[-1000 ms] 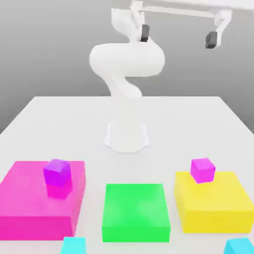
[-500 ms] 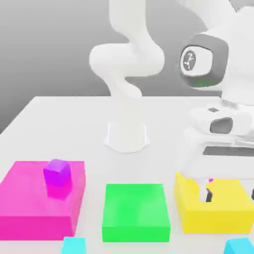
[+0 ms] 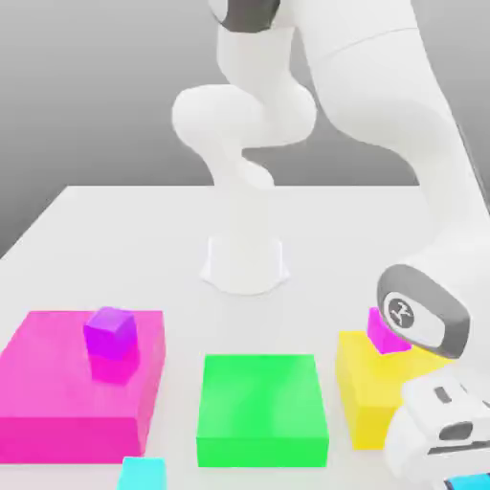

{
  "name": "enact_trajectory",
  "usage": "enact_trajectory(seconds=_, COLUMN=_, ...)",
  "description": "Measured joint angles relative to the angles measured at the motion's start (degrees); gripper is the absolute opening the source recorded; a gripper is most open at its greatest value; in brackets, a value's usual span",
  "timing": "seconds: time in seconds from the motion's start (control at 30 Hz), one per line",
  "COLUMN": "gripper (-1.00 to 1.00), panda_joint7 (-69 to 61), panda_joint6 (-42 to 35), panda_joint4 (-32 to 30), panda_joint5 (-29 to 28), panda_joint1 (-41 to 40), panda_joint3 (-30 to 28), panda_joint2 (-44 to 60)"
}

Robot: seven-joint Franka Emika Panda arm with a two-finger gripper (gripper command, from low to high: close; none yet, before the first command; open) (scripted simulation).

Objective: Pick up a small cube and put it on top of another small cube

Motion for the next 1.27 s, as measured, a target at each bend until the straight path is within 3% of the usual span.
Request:
enact_trajectory(seconds=0.23, gripper=-1.0, panda_joint7=-1.26, panda_joint6=-5.61, panda_joint4=-3.12, panda_joint5=3.99, panda_joint1=-3.33, panda_joint3=1.92, panda_joint2=-8.64)
enact_trajectory(seconds=0.97, gripper=-1.0, panda_joint7=25.48, panda_joint6=-15.91, panda_joint4=-34.23, panda_joint5=16.15, panda_joint1=-32.13, panda_joint3=-19.22, panda_joint2=-52.01)
enact_trajectory(seconds=1.13, gripper=-1.0, panda_joint7=27.02, panda_joint6=-7.57, panda_joint4=-38.26, panda_joint5=17.25, panda_joint1=-34.03, panda_joint3=-20.84, panda_joint2=-48.15)
enact_trajectory(seconds=1.17, gripper=1.0, panda_joint7=26.93, panda_joint6=-5.15, panda_joint4=-38.82, panda_joint5=17.43, panda_joint1=-33.98, panda_joint3=-20.93, panda_joint2=-46.3)
enact_trajectory(seconds=1.27, gripper=1.0, panda_joint7=26.93, panda_joint6=-5.14, panda_joint4=-38.82, panda_joint5=17.43, panda_joint1=-33.98, panda_joint3=-20.93, panda_joint2=-46.3)
